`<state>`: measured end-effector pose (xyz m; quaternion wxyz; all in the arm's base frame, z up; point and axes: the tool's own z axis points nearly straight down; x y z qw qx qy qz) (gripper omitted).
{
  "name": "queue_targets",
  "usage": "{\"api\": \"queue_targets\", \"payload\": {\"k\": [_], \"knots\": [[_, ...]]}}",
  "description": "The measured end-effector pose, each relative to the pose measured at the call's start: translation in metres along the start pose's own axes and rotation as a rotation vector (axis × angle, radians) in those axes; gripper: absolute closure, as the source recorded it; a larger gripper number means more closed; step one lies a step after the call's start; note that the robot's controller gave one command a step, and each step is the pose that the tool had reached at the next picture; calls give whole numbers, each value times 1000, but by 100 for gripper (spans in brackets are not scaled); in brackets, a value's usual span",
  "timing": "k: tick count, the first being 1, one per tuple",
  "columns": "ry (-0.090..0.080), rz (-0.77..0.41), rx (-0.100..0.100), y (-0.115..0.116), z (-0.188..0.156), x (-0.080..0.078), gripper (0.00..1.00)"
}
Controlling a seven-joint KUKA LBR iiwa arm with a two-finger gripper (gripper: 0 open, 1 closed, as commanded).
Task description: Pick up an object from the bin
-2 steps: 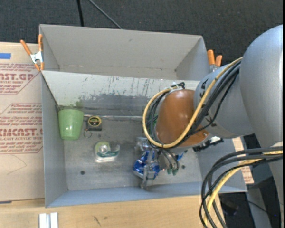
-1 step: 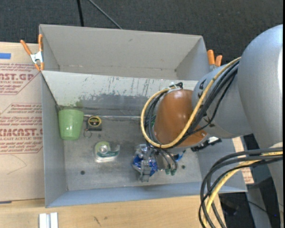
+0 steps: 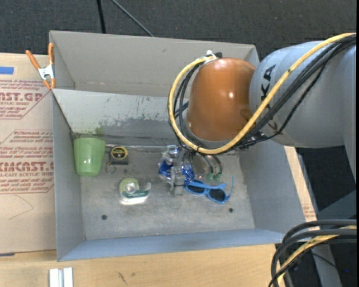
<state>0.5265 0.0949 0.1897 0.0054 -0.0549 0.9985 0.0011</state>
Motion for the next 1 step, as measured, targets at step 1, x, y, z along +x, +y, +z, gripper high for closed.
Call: {"api": "queue_targets", "payload": {"k": [1], "knots": [[-3, 7, 2, -18, -137, -25, 100]]}}
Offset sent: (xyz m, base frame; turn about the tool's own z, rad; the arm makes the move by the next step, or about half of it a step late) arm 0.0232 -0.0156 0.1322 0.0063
